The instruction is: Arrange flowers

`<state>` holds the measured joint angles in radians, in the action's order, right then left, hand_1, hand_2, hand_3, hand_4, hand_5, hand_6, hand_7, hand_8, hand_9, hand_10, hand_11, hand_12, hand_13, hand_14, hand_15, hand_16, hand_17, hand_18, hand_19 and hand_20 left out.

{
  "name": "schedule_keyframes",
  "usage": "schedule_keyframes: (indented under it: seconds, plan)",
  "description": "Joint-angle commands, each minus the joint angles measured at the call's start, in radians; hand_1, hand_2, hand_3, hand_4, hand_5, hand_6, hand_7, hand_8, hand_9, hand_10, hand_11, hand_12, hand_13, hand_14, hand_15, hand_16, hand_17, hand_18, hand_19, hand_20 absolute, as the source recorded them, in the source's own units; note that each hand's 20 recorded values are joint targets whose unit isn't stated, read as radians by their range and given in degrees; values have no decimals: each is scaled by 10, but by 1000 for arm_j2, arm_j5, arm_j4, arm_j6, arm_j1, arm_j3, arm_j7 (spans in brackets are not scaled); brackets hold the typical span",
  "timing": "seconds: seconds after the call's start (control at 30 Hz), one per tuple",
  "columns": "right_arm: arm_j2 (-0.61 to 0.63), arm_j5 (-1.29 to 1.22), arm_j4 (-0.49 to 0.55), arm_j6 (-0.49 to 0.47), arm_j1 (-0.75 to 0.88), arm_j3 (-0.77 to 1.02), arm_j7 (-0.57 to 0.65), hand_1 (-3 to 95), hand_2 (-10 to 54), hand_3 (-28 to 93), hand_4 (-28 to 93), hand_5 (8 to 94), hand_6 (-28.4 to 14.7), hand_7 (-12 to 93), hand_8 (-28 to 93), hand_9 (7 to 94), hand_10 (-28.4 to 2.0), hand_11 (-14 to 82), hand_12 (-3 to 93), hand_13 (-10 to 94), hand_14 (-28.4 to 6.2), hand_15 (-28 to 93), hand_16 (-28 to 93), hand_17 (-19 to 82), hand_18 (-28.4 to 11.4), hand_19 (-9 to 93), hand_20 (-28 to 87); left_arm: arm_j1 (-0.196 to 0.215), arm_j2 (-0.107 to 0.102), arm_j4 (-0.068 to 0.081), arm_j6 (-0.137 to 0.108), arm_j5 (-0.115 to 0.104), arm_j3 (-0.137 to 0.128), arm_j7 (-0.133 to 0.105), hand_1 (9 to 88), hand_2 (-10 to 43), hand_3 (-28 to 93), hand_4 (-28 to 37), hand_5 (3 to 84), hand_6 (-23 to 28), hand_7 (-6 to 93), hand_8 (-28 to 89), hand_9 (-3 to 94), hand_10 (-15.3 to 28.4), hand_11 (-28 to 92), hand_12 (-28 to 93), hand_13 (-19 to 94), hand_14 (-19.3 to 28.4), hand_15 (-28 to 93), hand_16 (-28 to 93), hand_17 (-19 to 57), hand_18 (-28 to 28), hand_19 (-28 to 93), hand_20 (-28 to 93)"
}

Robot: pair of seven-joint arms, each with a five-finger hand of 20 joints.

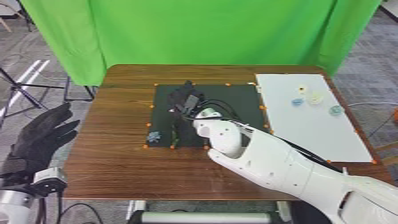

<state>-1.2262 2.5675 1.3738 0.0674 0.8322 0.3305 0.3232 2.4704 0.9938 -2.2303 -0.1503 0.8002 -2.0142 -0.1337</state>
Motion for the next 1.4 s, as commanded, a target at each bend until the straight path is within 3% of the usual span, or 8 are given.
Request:
schedule_keyframes:
  seconds: [0.03, 0.73, 1.13, 1.4]
  plan:
    - [-4, 26, 5, -47, 5, 15, -9, 441, -95, 787, -283, 645, 30, 468, -32, 811, -54, 170, 454, 731, -34, 605, 287, 280, -187, 814, 522, 9, 10, -1, -2, 0, -3, 9, 274, -16, 716, -259, 274, 16, 245, -126, 223, 103, 225, 169, 202, 133, 307, 18, -86, 194, 426, 94]
    - [-7, 39, 2, -80, 8, 22, -11, 426, -95, 790, -283, 602, 31, 481, -42, 766, -57, 181, 437, 695, -28, 621, 294, 254, -189, 797, 529, 4, 8, 4, 0, 0, 2, 9, 274, -15, 716, -259, 276, 17, 244, -126, 224, 103, 226, 168, 202, 134, 306, 18, -86, 194, 426, 95]
    - [-13, 46, 11, -136, 19, 52, -21, 367, -95, 824, -283, 566, 30, 437, -36, 685, -70, 285, 343, 665, -36, 639, 271, 235, -191, 785, 540, 8, 11, 2, 0, 1, -2, 11, 274, -15, 717, -259, 275, 18, 242, -124, 224, 103, 227, 168, 202, 134, 305, 18, -86, 194, 426, 95]
    - [-7, 36, 78, -153, 40, 101, -21, 330, -95, 862, -283, 558, 29, 401, -152, 664, -77, 332, 284, 652, -40, 650, 266, 229, -193, 784, 546, 13, 15, -1, -1, 0, -6, 7, 274, -15, 717, -258, 275, 17, 243, -125, 223, 102, 226, 169, 202, 134, 308, 18, -86, 194, 426, 95]
